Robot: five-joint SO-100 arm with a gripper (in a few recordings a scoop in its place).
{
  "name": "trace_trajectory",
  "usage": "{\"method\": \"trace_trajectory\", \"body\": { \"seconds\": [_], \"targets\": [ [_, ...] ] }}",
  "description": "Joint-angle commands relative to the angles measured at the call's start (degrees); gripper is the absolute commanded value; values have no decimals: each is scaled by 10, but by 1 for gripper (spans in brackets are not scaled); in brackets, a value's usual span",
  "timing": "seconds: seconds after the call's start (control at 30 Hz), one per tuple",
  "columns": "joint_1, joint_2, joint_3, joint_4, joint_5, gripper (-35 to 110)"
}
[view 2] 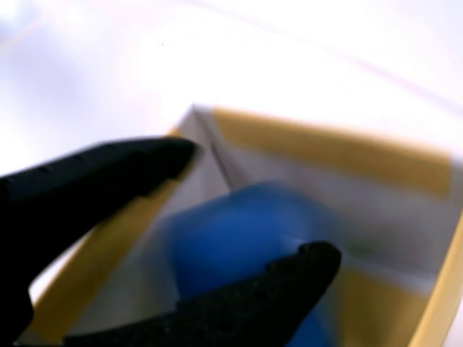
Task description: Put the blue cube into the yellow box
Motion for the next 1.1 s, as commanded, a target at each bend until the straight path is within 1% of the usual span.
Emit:
{"method": "trace_trajectory", "body": {
  "seconds": [0.0,0.1,0.23,0.43,0.5,0.6,0.8,0.93,1.07],
  "targets": [
    [6,52,-51,-36,-14,44],
    [7,77,-39,-38,-17,45],
    [5,168,1,-18,-20,45],
    [4,368,93,69,6,42],
    [6,435,142,103,24,39],
    [12,539,261,120,34,34],
    [18,729,538,76,1,23],
    [18,817,657,77,-39,17],
    [15,905,770,71,-66,15]
  ]
}}
